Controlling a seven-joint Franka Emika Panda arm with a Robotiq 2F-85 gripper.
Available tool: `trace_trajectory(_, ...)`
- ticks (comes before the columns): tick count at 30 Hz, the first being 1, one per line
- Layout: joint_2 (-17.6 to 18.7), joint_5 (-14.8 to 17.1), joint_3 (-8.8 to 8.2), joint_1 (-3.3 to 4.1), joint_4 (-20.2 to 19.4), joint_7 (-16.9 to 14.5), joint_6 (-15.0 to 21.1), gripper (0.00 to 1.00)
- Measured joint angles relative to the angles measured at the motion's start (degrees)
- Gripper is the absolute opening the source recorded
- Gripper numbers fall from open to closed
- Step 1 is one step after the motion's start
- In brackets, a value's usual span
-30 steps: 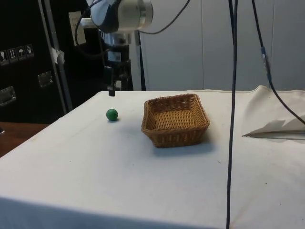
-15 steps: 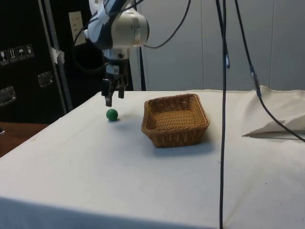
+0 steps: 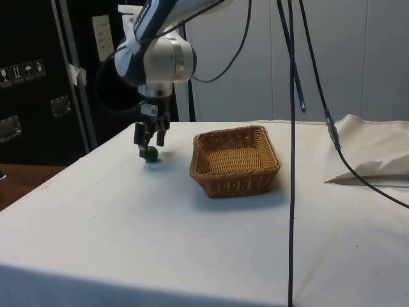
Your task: Pick up the ball and place it into the basket.
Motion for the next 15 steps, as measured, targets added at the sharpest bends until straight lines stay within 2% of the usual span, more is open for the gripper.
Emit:
trace_trajectory(4, 0.2, 0.6, -0.06, 0.00, 0.2, -0.3, 0.0, 1.00)
trace_trajectory(5, 0.2, 0.6, -0.06, 0.06, 0.2, -0.3, 0.0, 0.98)
trace_trajectory(6, 0.2, 0.6, -0.06, 0.06, 0.2, -0.3, 0.0, 0.91)
trace_trajectory(7, 0.2, 0.6, -0.11, 0.06, 0.2, -0.3, 0.0, 0.91)
trace_trajectory(8, 0.2, 0.6, -0.11, 0.06, 0.2, -0.3, 0.0, 0.73)
trace_trajectory(10, 0.2, 0.6, -0.17, 0.06, 0.2, -0.3, 0.0, 0.51)
trace_trajectory(11, 0.2, 0.6, -0.17, 0.06, 0.2, -0.3, 0.0, 0.37)
trace_trajectory(15, 0.2, 0.6, -0.17, 0.11, 0.2, -0.3, 0.0, 0.01)
